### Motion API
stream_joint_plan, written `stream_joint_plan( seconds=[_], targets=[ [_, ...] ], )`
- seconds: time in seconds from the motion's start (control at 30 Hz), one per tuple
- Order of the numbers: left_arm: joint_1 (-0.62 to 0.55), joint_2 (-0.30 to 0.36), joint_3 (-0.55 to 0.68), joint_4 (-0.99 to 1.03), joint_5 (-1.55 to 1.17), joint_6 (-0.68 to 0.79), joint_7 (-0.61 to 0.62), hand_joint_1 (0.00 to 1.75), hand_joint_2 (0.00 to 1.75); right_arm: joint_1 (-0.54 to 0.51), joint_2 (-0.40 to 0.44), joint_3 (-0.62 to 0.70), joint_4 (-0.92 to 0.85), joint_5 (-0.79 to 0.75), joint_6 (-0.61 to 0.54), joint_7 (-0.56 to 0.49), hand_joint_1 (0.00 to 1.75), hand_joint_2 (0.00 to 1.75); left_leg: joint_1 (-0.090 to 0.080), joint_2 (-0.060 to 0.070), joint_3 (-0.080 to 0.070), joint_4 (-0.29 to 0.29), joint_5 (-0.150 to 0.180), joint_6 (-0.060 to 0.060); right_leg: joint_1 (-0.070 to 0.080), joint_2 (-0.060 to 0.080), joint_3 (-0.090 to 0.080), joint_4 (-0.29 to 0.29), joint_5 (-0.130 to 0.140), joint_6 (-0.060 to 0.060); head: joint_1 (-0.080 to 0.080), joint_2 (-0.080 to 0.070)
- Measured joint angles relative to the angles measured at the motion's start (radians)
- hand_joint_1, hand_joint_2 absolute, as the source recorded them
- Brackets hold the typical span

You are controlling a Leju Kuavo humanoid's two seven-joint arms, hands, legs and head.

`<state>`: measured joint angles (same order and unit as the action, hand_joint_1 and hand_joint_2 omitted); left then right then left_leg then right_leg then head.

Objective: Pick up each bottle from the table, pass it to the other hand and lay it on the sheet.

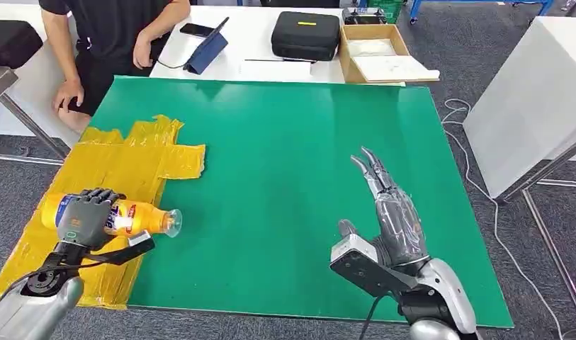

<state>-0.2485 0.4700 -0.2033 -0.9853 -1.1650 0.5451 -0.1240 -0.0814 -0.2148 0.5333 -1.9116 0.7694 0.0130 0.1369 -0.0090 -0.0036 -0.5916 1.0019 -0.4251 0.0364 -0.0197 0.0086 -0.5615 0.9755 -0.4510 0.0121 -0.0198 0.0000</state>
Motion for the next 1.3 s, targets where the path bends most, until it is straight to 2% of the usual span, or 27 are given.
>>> stream_joint_plan(
  seconds=[0.03,0.07,0.1,0.53,0.8,0.97,1.13,1.3],
  targets=[
    [0.000,-0.003,-0.003,0.003,0.000,0.000,0.001,1.75,1.75,0.003,-0.002,0.001,-0.003,0.000,0.000,0.000,0.00,0.00,0.000,0.000,0.000,0.000,0.000,0.000,0.000,0.000,0.000,0.000,0.000,0.000,0.000,0.000],
    [0.000,-0.005,-0.006,0.007,-0.001,0.000,0.002,0.19,1.75,0.005,-0.003,0.002,-0.005,0.001,0.000,0.000,0.00,0.00,0.000,0.000,0.000,0.000,0.000,0.000,0.000,0.000,0.000,0.000,0.000,0.000,0.000,0.000],
    [0.000,-0.006,-0.008,0.009,-0.009,0.000,0.003,0.00,0.00,0.006,-0.005,0.003,-0.007,0.002,0.000,0.000,0.00,0.00,0.000,0.000,0.000,0.000,0.000,0.000,0.000,0.000,0.000,0.000,0.000,0.000,0.000,0.000],
    [0.094,-0.023,-0.012,-0.141,-0.037,-0.066,0.019,0.00,0.00,0.032,-0.010,0.008,-0.016,0.017,0.004,-0.012,0.00,0.00,0.000,0.000,0.000,0.000,0.000,0.000,0.000,0.000,0.000,0.000,0.000,0.000,0.000,0.000],
    [0.105,-0.023,-0.010,-0.178,-0.028,-0.084,0.012,0.00,0.00,0.031,-0.011,0.011,-0.022,0.018,0.009,-0.012,0.00,0.00,0.000,0.000,0.000,0.000,0.000,0.000,0.000,0.000,0.001,0.000,0.000,0.000,0.000,0.000],
    [0.106,-0.023,0.001,-0.192,0.037,-0.086,-0.033,0.00,0.00,0.032,-0.015,0.011,-0.022,0.016,0.010,-0.013,0.00,0.00,0.000,0.000,0.000,0.000,0.000,0.000,0.000,0.000,0.000,0.000,0.000,0.000,0.000,0.000],
    [0.152,-0.039,0.058,-0.335,0.425,-0.183,-0.139,0.00,0.00,0.053,-0.019,-0.016,-0.029,-0.033,-0.043,-0.048,0.00,0.00,0.000,0.000,0.000,0.000,0.000,0.000,0.000,0.000,0.000,0.000,0.000,0.000,0.000,0.000],
    [0.166,-0.067,0.104,-0.510,1.169,-0.526,-0.131,0.00,0.00,0.046,0.009,-0.064,-0.027,-0.182,-0.106,-0.145,0.00,0.00,-0.001,0.000,0.000,0.000,0.000,0.000,0.000,0.000,0.000,0.000,0.000,0.000,0.000,0.000]
  ],
)
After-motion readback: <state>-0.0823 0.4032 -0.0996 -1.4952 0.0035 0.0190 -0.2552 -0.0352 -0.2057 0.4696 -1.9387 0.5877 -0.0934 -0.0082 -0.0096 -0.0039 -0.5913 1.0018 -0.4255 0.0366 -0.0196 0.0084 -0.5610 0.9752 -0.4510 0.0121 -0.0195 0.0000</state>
